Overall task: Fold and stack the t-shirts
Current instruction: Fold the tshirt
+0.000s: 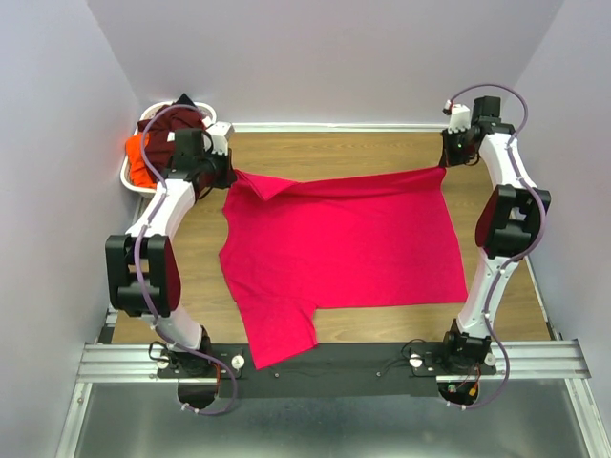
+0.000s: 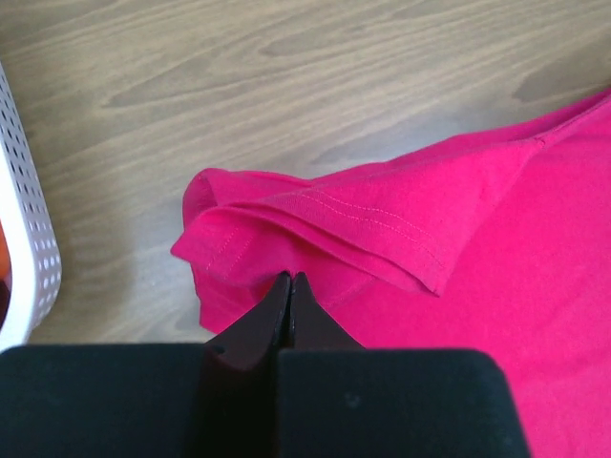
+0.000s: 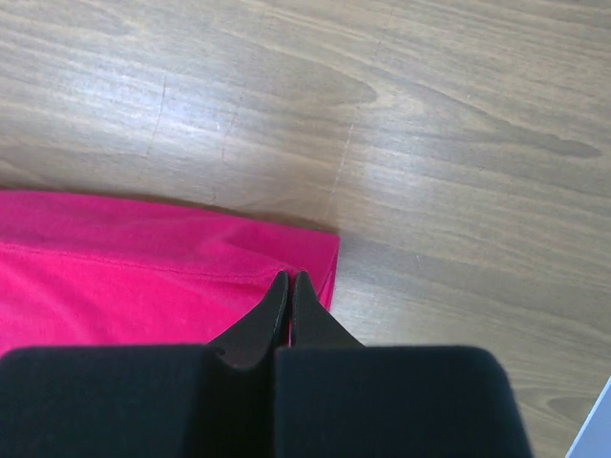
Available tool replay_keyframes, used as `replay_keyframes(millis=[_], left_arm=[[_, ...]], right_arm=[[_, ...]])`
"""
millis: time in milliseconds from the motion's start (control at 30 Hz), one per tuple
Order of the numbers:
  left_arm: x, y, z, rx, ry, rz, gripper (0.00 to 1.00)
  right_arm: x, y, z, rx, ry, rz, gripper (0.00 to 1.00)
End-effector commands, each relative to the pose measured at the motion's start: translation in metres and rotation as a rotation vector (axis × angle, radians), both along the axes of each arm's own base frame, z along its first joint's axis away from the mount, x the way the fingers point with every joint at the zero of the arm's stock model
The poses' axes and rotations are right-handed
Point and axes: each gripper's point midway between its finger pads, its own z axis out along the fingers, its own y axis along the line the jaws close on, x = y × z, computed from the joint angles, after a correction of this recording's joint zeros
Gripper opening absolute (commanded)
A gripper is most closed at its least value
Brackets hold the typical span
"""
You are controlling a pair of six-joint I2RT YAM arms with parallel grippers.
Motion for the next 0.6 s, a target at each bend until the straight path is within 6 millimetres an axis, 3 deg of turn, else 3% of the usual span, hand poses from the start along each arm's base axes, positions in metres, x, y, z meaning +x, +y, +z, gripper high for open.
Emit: replay_keyframes(millis=[0,233,567], left_arm=[[-0.022,0.005,0.012,0.024,-0.02,-0.001,0.0],[-0.059,-0.001,-0.004,0.054,0.053,0.002,0.0],[-0.084,-0.002,-0.04,0.118,0.163,-0.009,0.0]], right_arm=[[-0.011,0.001,0.013,-0.01,-0.015,0.036,0.01],[-0.017,-0.001,0.007,-0.027,0.001,0.054,0.01],[-0.037,-0.007,-0.004,-0.063,0.035,0.084,0.0]])
